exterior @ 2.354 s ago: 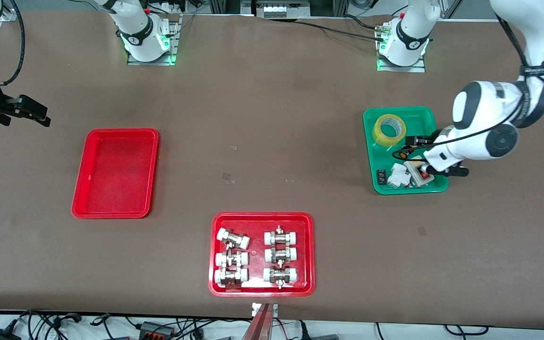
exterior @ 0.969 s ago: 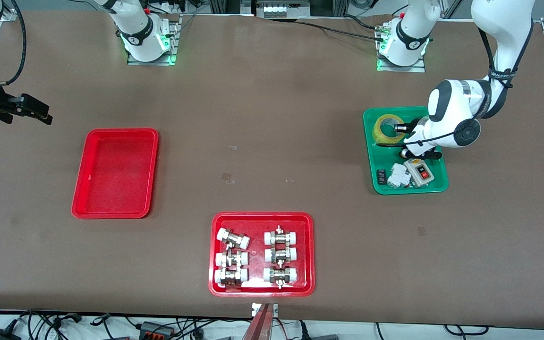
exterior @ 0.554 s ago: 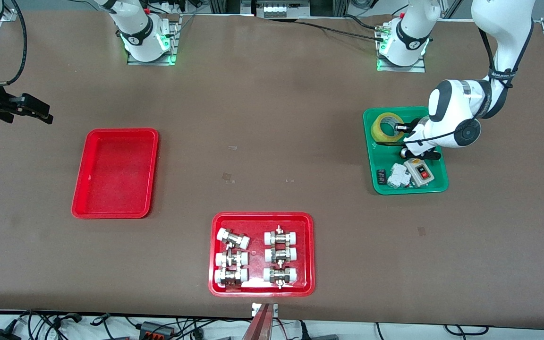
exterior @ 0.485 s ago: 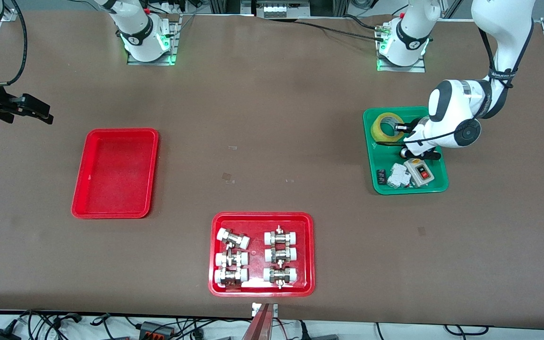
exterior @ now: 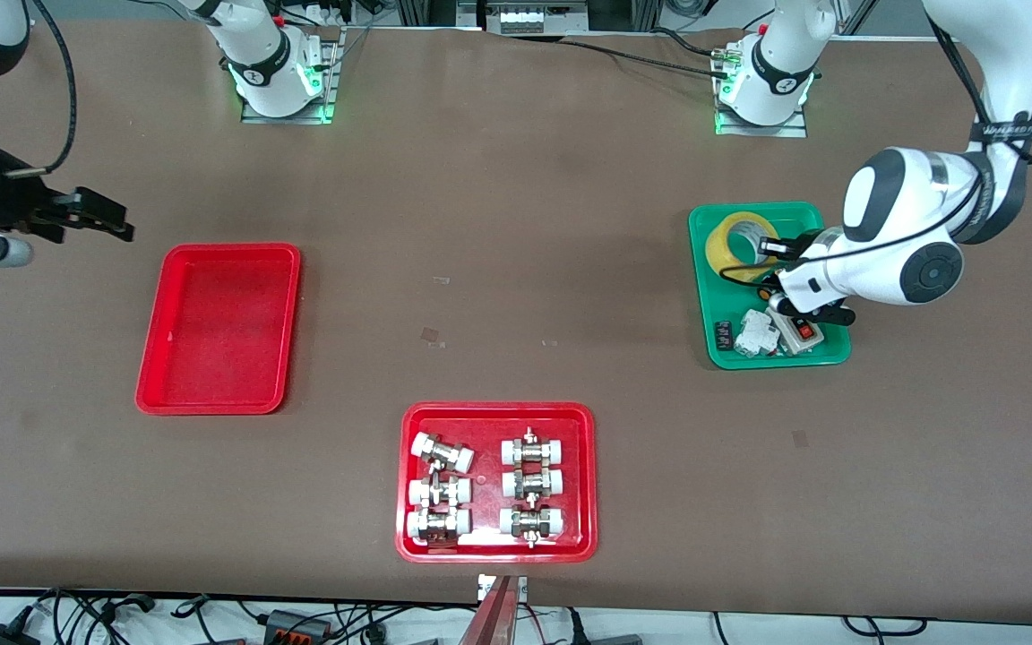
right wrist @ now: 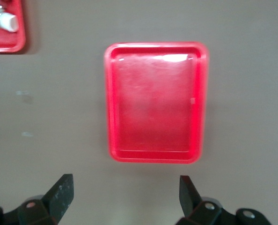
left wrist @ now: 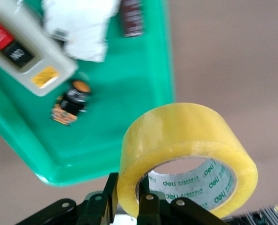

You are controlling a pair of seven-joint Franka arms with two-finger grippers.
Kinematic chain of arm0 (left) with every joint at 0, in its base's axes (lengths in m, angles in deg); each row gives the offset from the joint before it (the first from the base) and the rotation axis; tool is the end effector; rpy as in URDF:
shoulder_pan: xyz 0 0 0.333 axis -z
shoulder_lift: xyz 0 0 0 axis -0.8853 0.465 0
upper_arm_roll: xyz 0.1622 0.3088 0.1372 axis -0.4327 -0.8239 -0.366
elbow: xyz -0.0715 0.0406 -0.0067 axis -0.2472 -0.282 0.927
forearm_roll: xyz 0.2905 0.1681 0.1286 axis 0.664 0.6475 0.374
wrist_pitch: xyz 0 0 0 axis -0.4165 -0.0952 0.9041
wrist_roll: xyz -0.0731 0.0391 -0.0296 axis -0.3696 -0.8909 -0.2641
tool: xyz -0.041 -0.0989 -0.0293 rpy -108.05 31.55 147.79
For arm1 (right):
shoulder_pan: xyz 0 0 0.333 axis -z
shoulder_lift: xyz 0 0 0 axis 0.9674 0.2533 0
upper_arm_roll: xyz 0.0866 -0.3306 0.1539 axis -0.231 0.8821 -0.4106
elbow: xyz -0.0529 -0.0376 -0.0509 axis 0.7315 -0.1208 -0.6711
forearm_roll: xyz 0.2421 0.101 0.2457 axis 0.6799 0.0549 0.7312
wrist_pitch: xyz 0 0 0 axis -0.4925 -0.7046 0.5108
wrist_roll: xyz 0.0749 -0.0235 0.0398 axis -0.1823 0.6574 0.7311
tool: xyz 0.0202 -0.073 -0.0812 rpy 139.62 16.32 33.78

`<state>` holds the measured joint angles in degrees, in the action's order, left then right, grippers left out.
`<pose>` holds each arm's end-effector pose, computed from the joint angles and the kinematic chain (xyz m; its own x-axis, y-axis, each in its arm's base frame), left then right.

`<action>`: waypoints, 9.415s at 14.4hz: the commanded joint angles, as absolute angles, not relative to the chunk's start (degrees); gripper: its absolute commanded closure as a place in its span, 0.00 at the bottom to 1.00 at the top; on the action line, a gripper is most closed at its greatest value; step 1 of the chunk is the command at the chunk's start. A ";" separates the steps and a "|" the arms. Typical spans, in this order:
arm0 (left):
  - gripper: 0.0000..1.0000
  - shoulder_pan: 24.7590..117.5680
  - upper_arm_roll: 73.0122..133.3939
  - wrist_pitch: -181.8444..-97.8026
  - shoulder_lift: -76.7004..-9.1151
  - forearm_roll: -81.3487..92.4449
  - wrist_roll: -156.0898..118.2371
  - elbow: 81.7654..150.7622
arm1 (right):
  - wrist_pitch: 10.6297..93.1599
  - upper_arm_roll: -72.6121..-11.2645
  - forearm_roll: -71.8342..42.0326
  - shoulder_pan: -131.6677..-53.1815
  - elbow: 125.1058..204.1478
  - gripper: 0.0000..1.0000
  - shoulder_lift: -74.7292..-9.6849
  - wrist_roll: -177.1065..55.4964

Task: Left arm passes tape to right arm into tray
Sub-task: 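Lift the tape with the left gripper while the right gripper approaches, then close the right gripper on the tape roll's rim beside the left gripper, then open the left gripper and withdraw it while the right gripper holds tape, then carry the tape with the right gripper and lower it into the red tray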

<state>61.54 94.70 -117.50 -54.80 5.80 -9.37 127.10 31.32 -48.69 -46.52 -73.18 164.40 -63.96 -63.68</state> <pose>0.5193 -0.0923 0.4132 0.8553 -0.1925 -0.4811 -0.1114 -0.9750 0.1921 0.5301 0.0016 0.6049 0.9955 0.0151 -0.0936 0.0062 -0.9954 -0.0953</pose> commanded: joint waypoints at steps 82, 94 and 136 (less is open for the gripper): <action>0.00 62.83 106.59 -106.71 -52.53 -29.00 -44.38 100.93 | 38.49 -48.09 -2.00 -104.77 150.59 0.78 -52.49 -87.02; 0.00 46.29 107.47 -92.00 -58.33 5.88 -17.06 95.83 | 31.74 -48.00 -8.50 -76.24 151.65 0.78 -36.68 -78.78; 0.00 60.09 85.76 -109.06 -68.09 13.57 -10.63 103.30 | 34.97 -48.00 -31.17 -60.38 154.73 0.00 -23.66 -34.02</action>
